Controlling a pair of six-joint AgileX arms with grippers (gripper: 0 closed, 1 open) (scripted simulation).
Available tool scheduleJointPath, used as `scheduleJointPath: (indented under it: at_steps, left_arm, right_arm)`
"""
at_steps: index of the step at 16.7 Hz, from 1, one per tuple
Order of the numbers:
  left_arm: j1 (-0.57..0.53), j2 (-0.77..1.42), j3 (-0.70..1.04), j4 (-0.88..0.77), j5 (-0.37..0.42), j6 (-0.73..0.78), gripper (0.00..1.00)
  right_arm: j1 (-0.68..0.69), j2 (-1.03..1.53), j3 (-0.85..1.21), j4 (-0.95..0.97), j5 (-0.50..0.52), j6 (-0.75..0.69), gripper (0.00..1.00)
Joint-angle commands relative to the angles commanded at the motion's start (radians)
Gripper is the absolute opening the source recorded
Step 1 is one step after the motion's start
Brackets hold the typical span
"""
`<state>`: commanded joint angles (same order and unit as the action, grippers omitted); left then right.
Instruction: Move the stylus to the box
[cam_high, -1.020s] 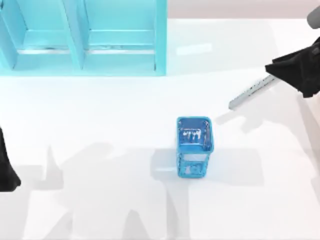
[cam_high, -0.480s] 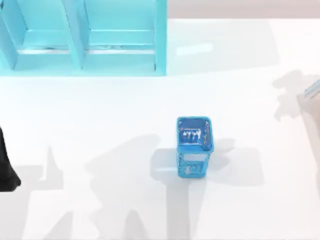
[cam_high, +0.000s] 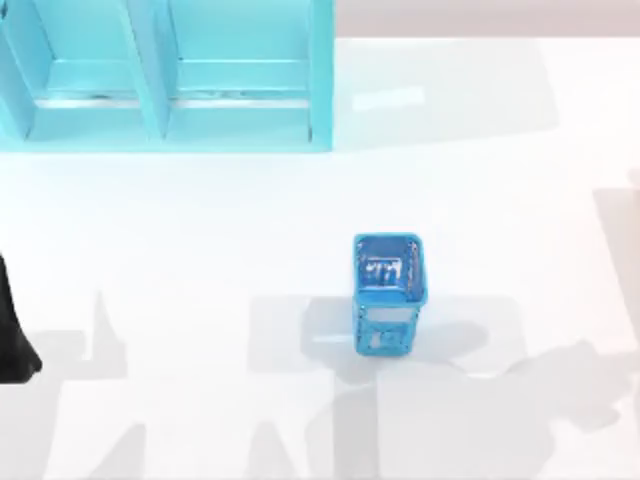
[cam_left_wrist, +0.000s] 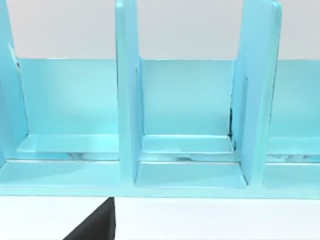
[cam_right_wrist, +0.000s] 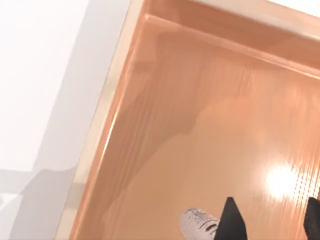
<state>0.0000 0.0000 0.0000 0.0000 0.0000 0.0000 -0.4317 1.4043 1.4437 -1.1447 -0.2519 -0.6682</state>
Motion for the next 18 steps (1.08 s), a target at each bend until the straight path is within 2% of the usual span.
scheduleJointPath:
  at_steps: [7, 13, 18]
  left_arm:
    - [0.0, 0.0, 0.0, 0.0, 0.0, 0.0, 1.0]
    - [0.0, 0.0, 0.0, 0.0, 0.0, 0.0, 1.0]
    - [0.0, 0.0, 0.0, 0.0, 0.0, 0.0, 1.0]
  right_arm:
    - [-0.006, 0.004, -0.017, 0.011, 0.01, 0.005, 0.0]
    - [0.018, 0.006, -0.214, 0.224, 0.021, 0.024, 0.0]
    - [0.023, 0.008, -0.244, 0.254, 0.023, 0.026, 0.0]
